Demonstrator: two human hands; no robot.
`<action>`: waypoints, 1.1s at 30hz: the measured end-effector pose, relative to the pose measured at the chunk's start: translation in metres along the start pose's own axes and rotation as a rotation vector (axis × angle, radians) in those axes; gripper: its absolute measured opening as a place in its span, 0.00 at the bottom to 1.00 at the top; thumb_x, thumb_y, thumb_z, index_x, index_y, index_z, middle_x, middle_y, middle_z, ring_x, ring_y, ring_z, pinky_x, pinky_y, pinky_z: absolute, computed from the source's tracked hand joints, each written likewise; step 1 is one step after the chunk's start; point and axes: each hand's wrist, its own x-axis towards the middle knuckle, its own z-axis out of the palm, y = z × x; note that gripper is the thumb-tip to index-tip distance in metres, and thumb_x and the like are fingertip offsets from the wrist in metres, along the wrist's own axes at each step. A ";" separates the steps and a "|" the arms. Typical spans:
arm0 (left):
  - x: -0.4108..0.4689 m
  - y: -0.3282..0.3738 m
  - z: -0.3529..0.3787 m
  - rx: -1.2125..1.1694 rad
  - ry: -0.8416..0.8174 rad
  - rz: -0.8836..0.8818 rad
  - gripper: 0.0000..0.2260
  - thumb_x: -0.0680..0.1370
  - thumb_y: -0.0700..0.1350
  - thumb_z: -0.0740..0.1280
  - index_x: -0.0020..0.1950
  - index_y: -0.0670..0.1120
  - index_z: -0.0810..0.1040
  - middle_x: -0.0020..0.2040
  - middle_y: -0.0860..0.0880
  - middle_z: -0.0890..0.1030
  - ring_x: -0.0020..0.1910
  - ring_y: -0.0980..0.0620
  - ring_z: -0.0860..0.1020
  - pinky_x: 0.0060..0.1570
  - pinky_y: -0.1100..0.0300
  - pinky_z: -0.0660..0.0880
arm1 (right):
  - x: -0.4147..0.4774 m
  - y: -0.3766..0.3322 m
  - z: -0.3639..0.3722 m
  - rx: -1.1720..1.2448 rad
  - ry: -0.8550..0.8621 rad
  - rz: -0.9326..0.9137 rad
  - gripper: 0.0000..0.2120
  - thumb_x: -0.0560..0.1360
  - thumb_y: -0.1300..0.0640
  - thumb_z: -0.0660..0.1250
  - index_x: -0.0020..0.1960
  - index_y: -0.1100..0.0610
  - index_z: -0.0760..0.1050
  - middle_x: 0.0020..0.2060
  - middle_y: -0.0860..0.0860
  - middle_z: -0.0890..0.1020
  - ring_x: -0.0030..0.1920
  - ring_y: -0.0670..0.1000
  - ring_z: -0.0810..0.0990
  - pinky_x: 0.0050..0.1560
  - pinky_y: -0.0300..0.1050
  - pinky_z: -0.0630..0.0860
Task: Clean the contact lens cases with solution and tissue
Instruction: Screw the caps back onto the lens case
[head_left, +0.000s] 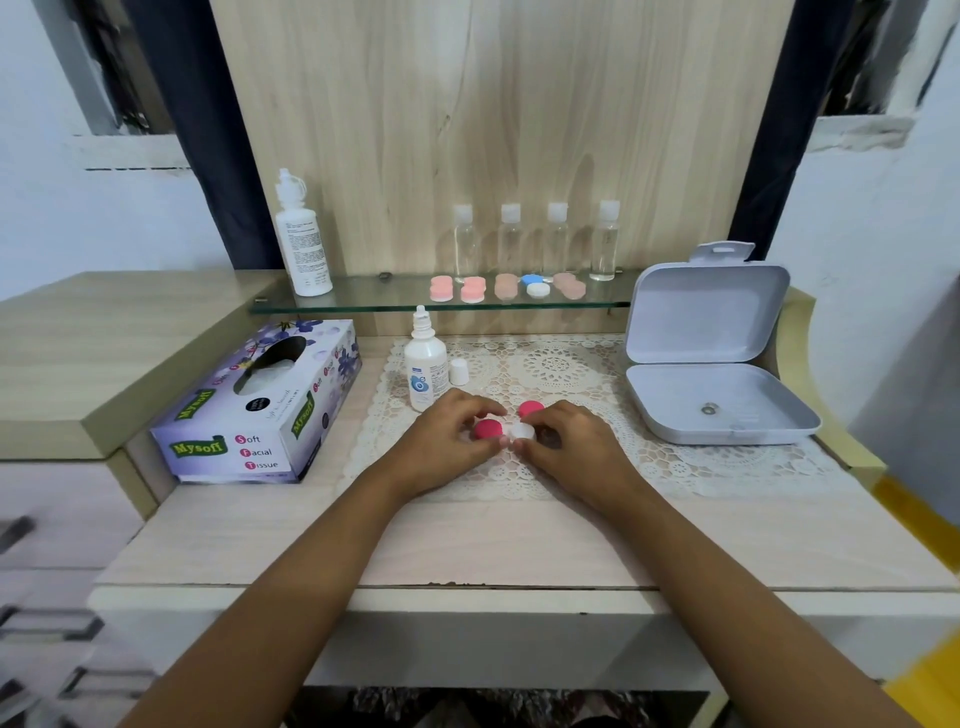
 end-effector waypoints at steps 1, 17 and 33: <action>0.000 -0.001 0.000 0.019 0.005 -0.009 0.13 0.74 0.46 0.69 0.59 0.51 0.77 0.54 0.50 0.74 0.53 0.57 0.74 0.57 0.66 0.70 | 0.000 0.000 0.000 0.000 -0.004 0.003 0.14 0.73 0.48 0.67 0.56 0.53 0.78 0.49 0.51 0.78 0.54 0.52 0.74 0.58 0.53 0.69; -0.002 -0.004 0.003 0.189 -0.055 -0.013 0.23 0.70 0.51 0.60 0.66 0.51 0.74 0.56 0.50 0.74 0.59 0.52 0.70 0.63 0.55 0.65 | 0.000 0.000 0.000 -0.021 -0.012 0.000 0.14 0.74 0.49 0.66 0.57 0.53 0.77 0.49 0.51 0.78 0.54 0.53 0.73 0.58 0.52 0.69; -0.001 -0.004 0.003 0.157 0.019 -0.040 0.18 0.74 0.51 0.69 0.61 0.46 0.74 0.54 0.51 0.71 0.57 0.54 0.71 0.59 0.61 0.68 | 0.000 0.000 0.000 -0.024 -0.017 0.001 0.14 0.74 0.50 0.65 0.58 0.52 0.76 0.50 0.50 0.78 0.55 0.52 0.73 0.59 0.53 0.69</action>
